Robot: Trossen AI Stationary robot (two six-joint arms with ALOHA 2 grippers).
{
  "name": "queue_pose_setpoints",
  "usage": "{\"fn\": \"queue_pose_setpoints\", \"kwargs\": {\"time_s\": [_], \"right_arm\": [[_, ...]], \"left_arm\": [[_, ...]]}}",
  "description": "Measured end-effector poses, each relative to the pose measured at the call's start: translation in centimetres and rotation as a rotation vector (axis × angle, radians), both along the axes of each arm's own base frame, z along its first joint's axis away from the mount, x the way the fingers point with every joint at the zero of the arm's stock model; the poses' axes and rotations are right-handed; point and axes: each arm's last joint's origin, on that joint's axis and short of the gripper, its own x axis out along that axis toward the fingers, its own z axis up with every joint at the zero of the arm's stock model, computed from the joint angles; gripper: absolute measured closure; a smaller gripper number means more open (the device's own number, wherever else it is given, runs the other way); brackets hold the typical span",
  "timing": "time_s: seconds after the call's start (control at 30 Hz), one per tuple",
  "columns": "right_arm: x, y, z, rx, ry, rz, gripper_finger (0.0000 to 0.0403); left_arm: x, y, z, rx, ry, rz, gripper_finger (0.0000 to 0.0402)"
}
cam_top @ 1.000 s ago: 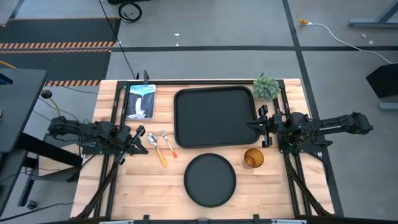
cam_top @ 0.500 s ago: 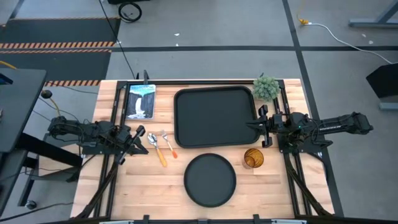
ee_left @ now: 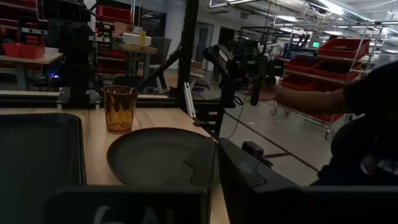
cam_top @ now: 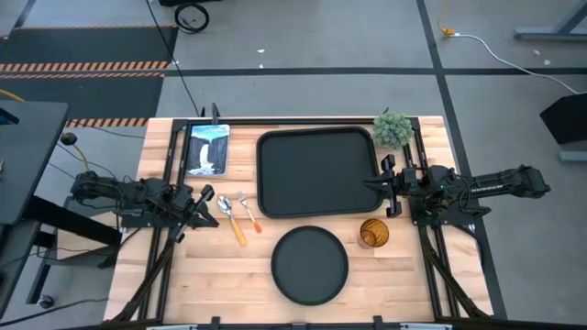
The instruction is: Pick and place plate/cup/fork/spoon on tray
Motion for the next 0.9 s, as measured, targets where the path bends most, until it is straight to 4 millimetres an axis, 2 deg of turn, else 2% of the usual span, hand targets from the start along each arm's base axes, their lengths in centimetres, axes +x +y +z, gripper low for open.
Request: {"fn": "queue_pose_setpoints", "kwargs": {"time_s": [0.2,0.33,0.47,0.57,0.67,0.8,0.9], "right_arm": [[-0.2,0.0,0.8,0.0,-0.083,0.0,0.0364],[-0.6,0.0,1.8,0.032,-0.199,0.011,0.0364],[-1.0,0.1,2.5,0.127,-0.277,0.08,0.0364],[-1.0,0.4,2.5,0.101,-0.267,0.17,0.0364],[-0.3,0.4,3.1,0.119,-0.157,0.166,0.0368],[0.6,0.2,4.7,0.12,0.142,0.092,0.0386],[0.7,0.1,6.1,0.156,0.298,0.04,0.0397]], "left_arm": [[0.0,0.0,0.0,0.0,0.0,0.0,0.0372],[0.0,0.0,0.0,0.0,0.0,0.0,0.0372],[0.0,0.0,0.0,0.0,0.0,0.0,0.0372],[0.0,0.0,0.0,0.0,0.0,0.0,0.0372],[0.0,0.0,0.0,0.0,0.0,0.0,0.0372],[0.0,0.0,0.0,0.0,0.0,0.0,0.0372],[0.0,0.0,0.0,0.0,0.0,0.0,0.0372]]}}
